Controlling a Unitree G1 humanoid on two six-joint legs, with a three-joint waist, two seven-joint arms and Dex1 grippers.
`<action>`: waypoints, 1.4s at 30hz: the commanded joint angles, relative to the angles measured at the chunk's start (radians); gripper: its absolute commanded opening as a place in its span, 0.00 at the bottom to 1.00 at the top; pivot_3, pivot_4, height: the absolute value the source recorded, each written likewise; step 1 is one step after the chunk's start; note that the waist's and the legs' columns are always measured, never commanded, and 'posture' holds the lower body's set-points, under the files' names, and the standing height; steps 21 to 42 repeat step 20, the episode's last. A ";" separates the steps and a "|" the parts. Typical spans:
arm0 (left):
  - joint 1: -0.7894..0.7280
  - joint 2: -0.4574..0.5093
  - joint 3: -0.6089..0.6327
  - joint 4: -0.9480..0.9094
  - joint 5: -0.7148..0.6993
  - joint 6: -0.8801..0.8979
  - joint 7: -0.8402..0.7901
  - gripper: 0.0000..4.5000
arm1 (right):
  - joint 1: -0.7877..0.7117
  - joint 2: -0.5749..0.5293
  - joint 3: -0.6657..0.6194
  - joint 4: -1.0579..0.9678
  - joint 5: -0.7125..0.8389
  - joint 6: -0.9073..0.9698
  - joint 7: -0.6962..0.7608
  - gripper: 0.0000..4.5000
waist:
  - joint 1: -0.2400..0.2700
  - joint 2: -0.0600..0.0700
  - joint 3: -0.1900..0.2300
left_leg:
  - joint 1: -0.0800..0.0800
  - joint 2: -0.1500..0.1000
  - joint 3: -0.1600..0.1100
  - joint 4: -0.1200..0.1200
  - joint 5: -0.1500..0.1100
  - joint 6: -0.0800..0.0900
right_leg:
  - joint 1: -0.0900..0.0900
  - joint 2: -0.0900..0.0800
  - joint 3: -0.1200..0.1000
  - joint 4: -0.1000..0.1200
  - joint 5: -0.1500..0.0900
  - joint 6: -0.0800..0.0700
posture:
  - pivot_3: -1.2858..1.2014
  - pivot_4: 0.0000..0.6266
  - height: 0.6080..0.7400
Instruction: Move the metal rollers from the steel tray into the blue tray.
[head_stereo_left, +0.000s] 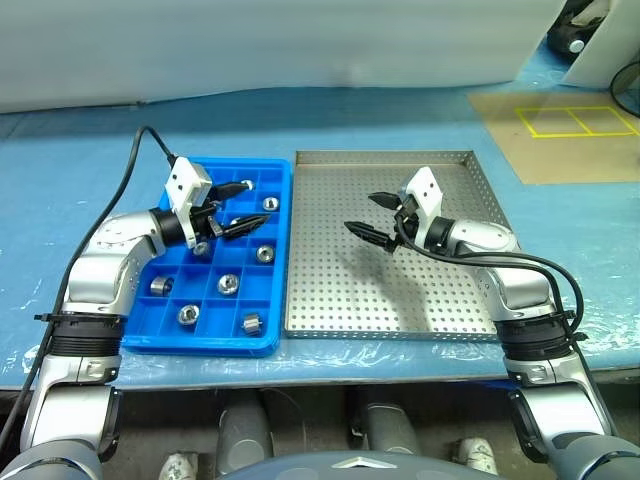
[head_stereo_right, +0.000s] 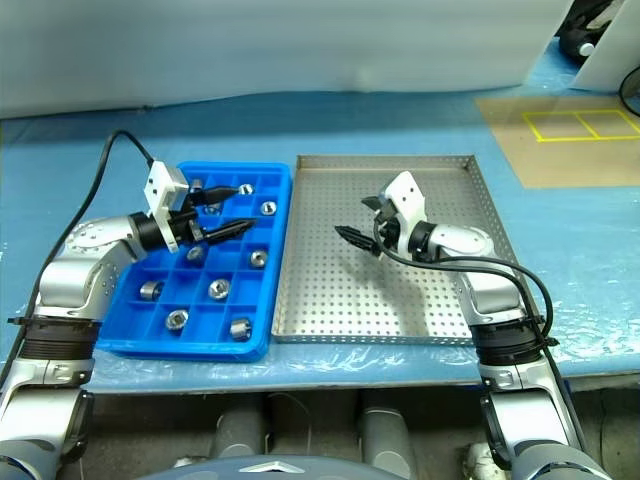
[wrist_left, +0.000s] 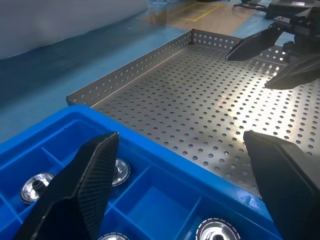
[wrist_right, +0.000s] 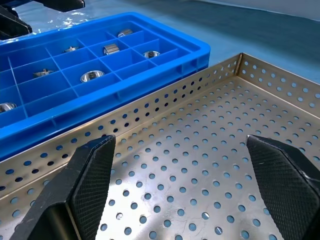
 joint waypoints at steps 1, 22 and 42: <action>0.002 0.007 0.023 -0.049 -0.019 -0.001 0.007 0.94 | -0.020 0.004 0.002 -0.016 0.010 -0.019 0.007 0.96 | 0.002 0.000 0.000 | 0.000 0.000 0.000 0.000 0.000 0.000 | 0.000 0.000 0.000 0.000 0.000 0.000 | 0.47 0.24 1.00; -0.009 -0.006 0.012 -0.039 -0.012 -0.010 0.012 0.94 | -0.018 -0.011 -0.003 -0.022 0.007 -0.014 0.020 0.96 | 0.003 0.000 0.000 | 0.000 0.000 0.000 0.000 0.000 0.000 | 0.000 0.000 0.000 0.000 0.000 0.000 | 0.48 0.24 1.00; -0.009 -0.006 0.012 -0.039 -0.012 -0.010 0.012 0.94 | -0.018 -0.011 -0.003 -0.022 0.007 -0.014 0.020 0.96 | 0.003 0.000 0.000 | 0.000 0.000 0.000 0.000 0.000 0.000 | 0.000 0.000 0.000 0.000 0.000 0.000 | 0.48 0.24 1.00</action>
